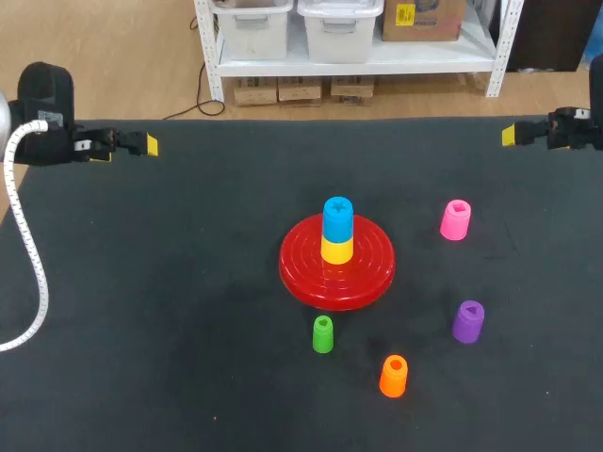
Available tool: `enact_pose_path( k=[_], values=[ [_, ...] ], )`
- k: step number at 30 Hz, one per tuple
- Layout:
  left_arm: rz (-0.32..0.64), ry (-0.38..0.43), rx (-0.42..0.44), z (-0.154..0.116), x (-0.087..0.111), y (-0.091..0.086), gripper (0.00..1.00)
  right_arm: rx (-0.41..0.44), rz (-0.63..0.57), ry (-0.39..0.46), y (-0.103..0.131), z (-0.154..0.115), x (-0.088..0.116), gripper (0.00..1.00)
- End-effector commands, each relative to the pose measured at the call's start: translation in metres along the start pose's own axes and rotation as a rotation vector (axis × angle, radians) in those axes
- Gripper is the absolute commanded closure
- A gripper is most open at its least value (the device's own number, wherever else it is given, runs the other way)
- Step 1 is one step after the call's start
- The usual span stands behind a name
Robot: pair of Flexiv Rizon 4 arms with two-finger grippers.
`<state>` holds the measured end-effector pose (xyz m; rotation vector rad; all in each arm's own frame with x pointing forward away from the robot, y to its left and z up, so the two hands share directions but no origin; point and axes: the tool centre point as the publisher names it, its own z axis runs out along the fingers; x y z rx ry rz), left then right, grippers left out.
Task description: Pick up and stack the cylinders on the red base in this order: pink,purple,orange,green
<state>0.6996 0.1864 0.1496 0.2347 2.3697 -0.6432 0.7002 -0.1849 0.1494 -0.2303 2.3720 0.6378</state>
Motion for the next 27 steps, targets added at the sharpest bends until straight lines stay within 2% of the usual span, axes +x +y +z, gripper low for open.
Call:
enact_pose_path(
  k=[1,14,15,18,20,22,24,27],
  values=[
    [-0.002,0.004,-0.007,0.0,-0.001,-0.002,0.0,-0.001,0.0,0.001,0.0,0.0,0.0,0.0],
    [-0.002,0.004,-0.007,0.0,-0.001,-0.002,0.0,-0.001,0.0,0.001,0.0,0.0,0.0,0.0],
    [0.038,0.005,0.005,0.001,-0.001,-0.001,0.0,-0.001,0.0,0.001,0.0,0.0,0.0,0.0],
    [0.129,-0.018,0.064,-0.004,0.0,-0.015,0.0,-0.001,0.0,0.001,0.0,0.0,0.0,0.0],
    [0.217,-0.046,0.139,-0.008,0.0,-0.025,0.0,-0.001,0.0,0.001,0.0,0.0,0.0,0.0],
    [0.352,-0.087,0.226,-0.014,0.002,-0.038,0.0,-0.001,0.0,0.001,0.0,0.0,0.0,0.0],
    [0.511,-0.066,0.329,-0.021,0.006,-0.052,0.0,-0.001,0.0,0.001,0.0,0.0,0.0,0.0],
    [0.686,-0.041,0.451,-0.032,0.015,-0.076,0.0,-0.001,0.0,0.001,0.0,0.0,0.0,0.0]
  ],
)
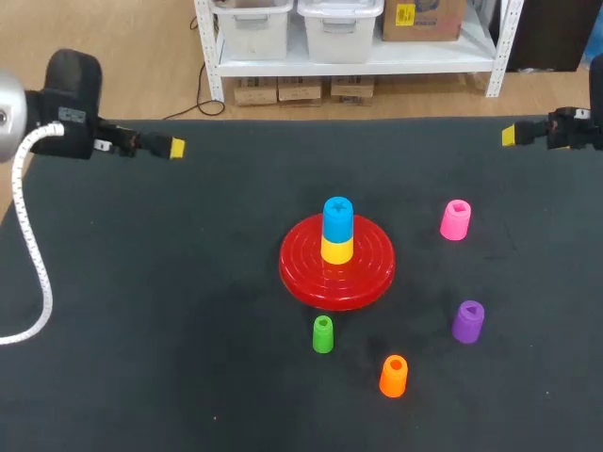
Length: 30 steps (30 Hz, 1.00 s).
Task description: Pick up and stack the cylinders on the red base in this order: pink,purple,orange,green
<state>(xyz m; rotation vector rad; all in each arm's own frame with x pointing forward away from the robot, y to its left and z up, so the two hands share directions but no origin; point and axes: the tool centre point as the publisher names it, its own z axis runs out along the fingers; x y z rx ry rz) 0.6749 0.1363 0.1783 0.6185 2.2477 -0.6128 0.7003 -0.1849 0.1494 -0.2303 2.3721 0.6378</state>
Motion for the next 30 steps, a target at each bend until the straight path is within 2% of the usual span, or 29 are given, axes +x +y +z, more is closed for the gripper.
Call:
enact_pose_path(
  k=[1,5,8,10,13,20,30],
  values=[
    [0.436,-0.075,0.378,-0.026,0.01,-0.028,0.0,-0.001,0.0,0.001,0.0,0.0,0.0,0.0],
    [0.624,-0.034,0.495,-0.029,0.019,-0.057,0.0,-0.001,0.0,0.001,0.0,0.0,0.0,0.0],
    [0.752,0.048,0.549,-0.025,0.028,-0.07,0.0,-0.001,0.0,0.001,0.0,0.0,0.0,0.0],
    [0.841,0.121,0.541,-0.019,0.034,-0.074,0.0,-0.001,0.0,0.001,0.0,0.0,0.0,0.0],
    [0.911,0.184,0.532,-0.01,0.04,-0.075,0.0,-0.001,0.0,0.001,0.0,0.0,0.0,0.0],
    [1.026,0.243,0.584,0.001,0.04,-0.078,0.0,-0.001,0.0,0.001,0.0,0.0,0.0,0.0],
    [1.057,0.289,0.63,0.003,0.041,-0.078,0.0,-0.001,0.0,0.001,0.0,0.0,0.0,0.0]
  ],
)
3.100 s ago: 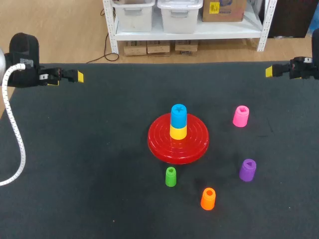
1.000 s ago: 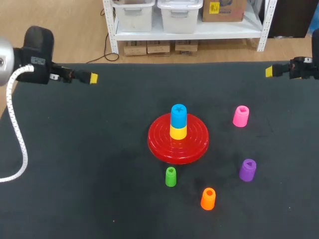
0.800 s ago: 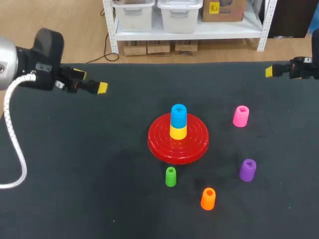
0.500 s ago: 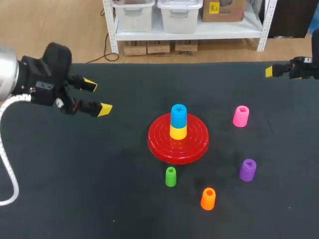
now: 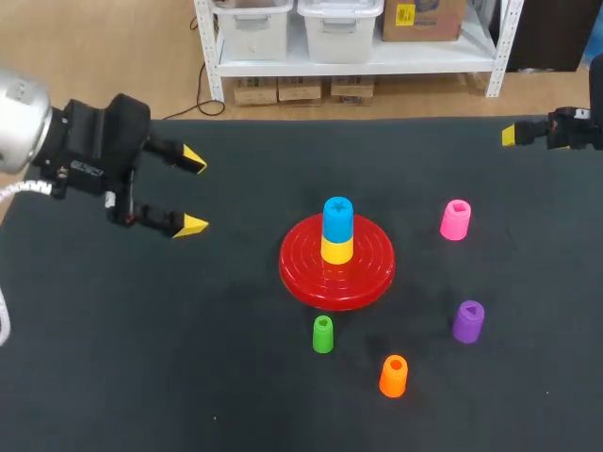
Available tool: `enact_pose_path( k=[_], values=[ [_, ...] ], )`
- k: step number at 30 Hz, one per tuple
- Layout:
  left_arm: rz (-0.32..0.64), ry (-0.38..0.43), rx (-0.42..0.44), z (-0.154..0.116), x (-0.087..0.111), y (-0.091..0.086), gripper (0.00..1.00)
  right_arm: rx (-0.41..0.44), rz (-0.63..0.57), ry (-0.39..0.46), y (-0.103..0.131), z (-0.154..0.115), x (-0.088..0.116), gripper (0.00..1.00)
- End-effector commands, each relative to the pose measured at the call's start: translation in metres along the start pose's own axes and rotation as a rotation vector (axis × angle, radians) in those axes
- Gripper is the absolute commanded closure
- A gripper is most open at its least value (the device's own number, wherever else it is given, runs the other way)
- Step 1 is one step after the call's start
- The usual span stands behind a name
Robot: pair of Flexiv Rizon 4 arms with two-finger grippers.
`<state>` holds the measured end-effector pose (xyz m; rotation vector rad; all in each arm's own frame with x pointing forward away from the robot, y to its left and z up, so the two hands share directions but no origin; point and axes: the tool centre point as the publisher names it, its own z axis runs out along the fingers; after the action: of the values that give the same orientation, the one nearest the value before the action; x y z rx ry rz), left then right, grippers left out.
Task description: Pick up and stack the cylinders on the red base in this order: pink,purple,orange,green
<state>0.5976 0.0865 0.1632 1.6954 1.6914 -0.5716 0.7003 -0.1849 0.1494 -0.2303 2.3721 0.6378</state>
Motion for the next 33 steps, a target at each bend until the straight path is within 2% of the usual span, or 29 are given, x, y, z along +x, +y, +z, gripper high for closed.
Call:
enact_pose_path(
  k=[1,4,6,33],
  values=[
    [0.19,0.117,0.292,0.002,-0.001,0.0067,0.0,-0.001,-0.001,0.001,-0.0003,-0.0003,0.0,0.0],
    [0.176,0.128,0.287,0.003,0.0045,0.0047,0.0,-0.001,-0.001,0.001,-0.0003,-0.0003,0.0,0.0],
    [0.101,0.103,0.293,-0.0003,0.0052,0.0041,0.0,-0.001,-0.001,0.001,-0.0003,-0.0003,0.0,0.0],
    [0.114,0.089,0.302,-0.0025,0.007,0.0048,0.0,-0.001,-0.001,0.001,-0.0003,-0.0003,0.0,0.0]
  ],
)
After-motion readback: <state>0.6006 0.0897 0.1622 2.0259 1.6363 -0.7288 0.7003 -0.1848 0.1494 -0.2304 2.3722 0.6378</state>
